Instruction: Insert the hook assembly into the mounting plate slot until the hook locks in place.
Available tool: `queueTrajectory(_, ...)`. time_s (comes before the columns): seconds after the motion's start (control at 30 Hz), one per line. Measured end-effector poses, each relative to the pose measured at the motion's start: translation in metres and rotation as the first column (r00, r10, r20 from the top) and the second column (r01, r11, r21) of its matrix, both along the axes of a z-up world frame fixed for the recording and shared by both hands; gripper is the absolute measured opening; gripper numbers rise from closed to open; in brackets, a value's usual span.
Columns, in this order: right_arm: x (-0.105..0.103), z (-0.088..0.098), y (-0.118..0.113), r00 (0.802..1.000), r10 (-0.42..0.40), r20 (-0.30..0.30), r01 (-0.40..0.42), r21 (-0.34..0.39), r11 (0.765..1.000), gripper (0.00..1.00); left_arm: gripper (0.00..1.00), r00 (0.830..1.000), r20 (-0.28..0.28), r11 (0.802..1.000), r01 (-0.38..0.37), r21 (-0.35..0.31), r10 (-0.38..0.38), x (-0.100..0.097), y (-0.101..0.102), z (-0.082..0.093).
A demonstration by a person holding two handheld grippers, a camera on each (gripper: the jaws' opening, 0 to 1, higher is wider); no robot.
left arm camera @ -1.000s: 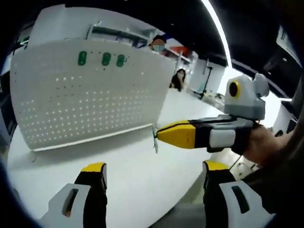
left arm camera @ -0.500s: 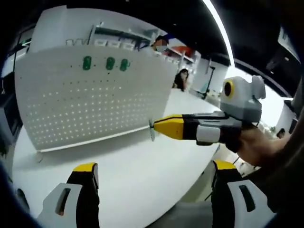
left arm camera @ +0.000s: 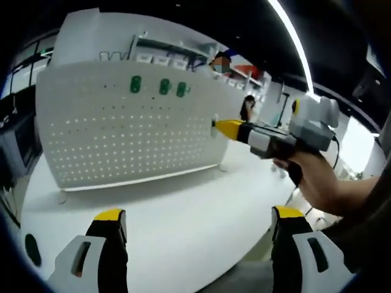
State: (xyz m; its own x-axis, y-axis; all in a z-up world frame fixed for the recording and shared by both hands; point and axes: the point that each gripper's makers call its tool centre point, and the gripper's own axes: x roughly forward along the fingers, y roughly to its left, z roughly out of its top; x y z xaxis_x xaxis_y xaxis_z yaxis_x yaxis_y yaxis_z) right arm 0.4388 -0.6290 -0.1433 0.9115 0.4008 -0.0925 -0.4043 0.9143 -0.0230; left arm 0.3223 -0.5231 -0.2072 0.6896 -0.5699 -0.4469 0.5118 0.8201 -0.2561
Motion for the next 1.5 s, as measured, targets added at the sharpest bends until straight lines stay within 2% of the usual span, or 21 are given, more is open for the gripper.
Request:
queueTrajectory(0.07, 0.008, 0.002, -0.005, 1.0, -0.016, 0.007, 0.016, -0.003, 1.0, 0.0, 1.0, 1.0, -0.002, 1.0, -0.011, -0.024, 0.01, 0.001, 0.0, 0.001)
queueTrajectory(0.23, 0.024, 0.008, -0.016, 0.999, -0.048, 0.022, 0.048, -0.006, 0.999, 0.0, 1.0, 1.0, 0.005, 1.0, -0.011, -0.019, 0.011, 0.004, 0.001, 0.003)
queueTrajectory(0.33, 0.03, 0.013, -0.022, 0.998, -0.063, 0.031, 0.062, 0.01, 0.998, 0.0, 1.0, 0.999, 0.017, 0.998, -0.036, -0.042, 0.037, 0.003, 0.004, 0.009)
queueTrajectory(0.43, 0.037, 0.013, -0.025, 0.997, -0.07, 0.038, 0.07, -0.006, 0.997, 0.0, 1.0, 0.999, 0.028, 0.997, -0.036, -0.068, 0.038, 0.001, 0.003, 0.015)
queueTrajectory(0.57, 0.048, 0.015, -0.032, 0.995, -0.086, 0.048, 0.087, -0.014, 0.996, 0.0, 1.0, 0.999, 0.034, 0.998, -0.031, -0.047, 0.033, 0.0, 0.005, 0.015)
queueTrajectory(0.67, 0.057, 0.019, -0.037, 0.994, -0.099, 0.053, 0.1, -0.009, 0.995, 0.0, 1.0, 0.997, 0.049, 0.996, -0.048, -0.073, 0.051, 0.002, 0.007, 0.024)
queueTrajectory(0.8, 0.068, 0.025, -0.044, 0.992, -0.11, 0.057, 0.11, 0.004, 0.994, 0.0, 1.0, 0.996, 0.066, 0.996, -0.055, -0.073, 0.06, 0.003, 0.008, 0.028)
queueTrajectory(0.97, 0.082, 0.032, -0.051, 0.989, -0.122, 0.079, 0.123, -0.015, 0.992, 0.0, 1.0, 0.996, 0.058, 0.995, -0.061, -0.073, 0.065, 0.001, 0.01, 0.027)
queueTrajectory(1.07, 0.089, 0.037, -0.054, 0.987, -0.135, 0.087, 0.136, -0.006, 0.991, 0.0, 1.0, 0.996, 0.048, 0.992, -0.071, -0.104, 0.076, 0.002, 0.012, 0.03)
queueTrajectory(1.5, 0.12, 0.056, -0.057, 0.976, -0.165, 0.14, 0.167, -0.005, 0.986, 0.0, 1.0, 0.997, 0.044, 0.992, -0.06, -0.107, 0.065, 0.004, 0.01, 0.03)
